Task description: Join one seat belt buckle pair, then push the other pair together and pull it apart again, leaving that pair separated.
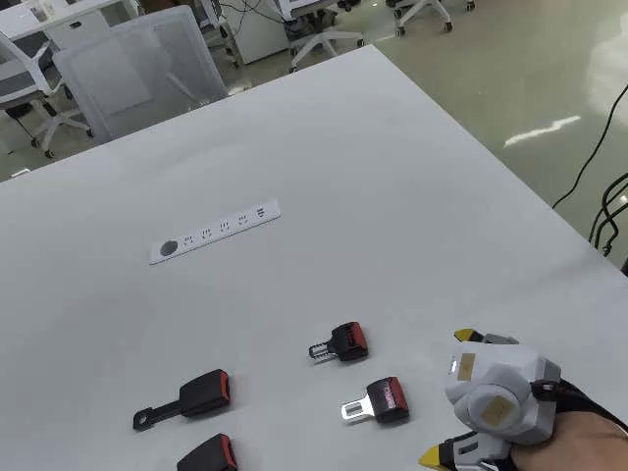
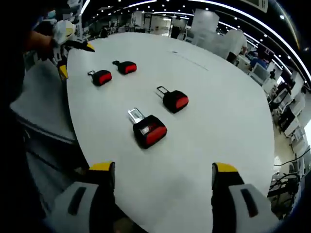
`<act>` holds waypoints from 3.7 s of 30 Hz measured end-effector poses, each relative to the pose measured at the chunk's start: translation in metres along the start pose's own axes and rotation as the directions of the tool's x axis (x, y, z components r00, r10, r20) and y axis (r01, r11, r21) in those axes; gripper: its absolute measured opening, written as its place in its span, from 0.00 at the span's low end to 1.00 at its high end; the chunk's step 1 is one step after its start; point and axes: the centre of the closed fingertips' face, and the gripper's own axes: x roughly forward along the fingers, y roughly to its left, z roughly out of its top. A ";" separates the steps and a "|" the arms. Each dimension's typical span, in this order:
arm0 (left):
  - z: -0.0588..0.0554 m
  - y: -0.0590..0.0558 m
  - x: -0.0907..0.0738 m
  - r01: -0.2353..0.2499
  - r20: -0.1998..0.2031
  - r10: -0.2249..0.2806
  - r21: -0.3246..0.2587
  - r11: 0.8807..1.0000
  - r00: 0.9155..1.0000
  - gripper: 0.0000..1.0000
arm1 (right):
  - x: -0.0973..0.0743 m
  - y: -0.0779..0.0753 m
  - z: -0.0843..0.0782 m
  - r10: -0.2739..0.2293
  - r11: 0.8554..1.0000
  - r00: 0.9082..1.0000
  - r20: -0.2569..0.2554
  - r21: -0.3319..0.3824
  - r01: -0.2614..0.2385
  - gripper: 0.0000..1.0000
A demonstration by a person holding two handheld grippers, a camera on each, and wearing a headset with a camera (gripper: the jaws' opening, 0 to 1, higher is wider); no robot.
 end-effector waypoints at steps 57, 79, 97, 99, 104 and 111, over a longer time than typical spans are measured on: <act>-0.029 0.016 0.002 0.015 0.122 -0.010 -0.041 0.999 0.992 0.90 | 0.001 0.039 0.064 0.038 0.994 0.999 -0.008 -0.106 -0.038 0.74; 0.001 0.017 0.036 0.068 0.129 -0.066 -0.011 0.998 0.989 0.64 | 0.030 0.036 0.053 0.111 0.960 0.988 -0.111 -0.246 -0.136 0.54; 0.024 0.018 0.071 0.187 0.088 -0.196 0.104 0.977 0.977 0.39 | 0.069 0.014 0.052 0.175 0.909 0.959 -0.224 -0.338 -0.245 0.49; 0.022 0.018 0.076 0.188 0.067 -0.197 0.121 0.975 0.978 0.38 | 0.071 0.018 0.053 0.211 0.906 0.951 -0.225 -0.320 -0.277 0.47; 0.018 0.014 0.083 0.209 0.033 -0.216 0.158 0.965 0.976 0.35 | 0.074 0.020 0.049 0.267 0.903 0.932 -0.246 -0.274 -0.331 0.38; 0.017 0.010 0.086 0.241 -0.003 -0.248 0.245 0.939 0.969 0.34 | 0.074 0.021 0.039 0.294 0.875 0.905 -0.309 -0.295 -0.385 0.38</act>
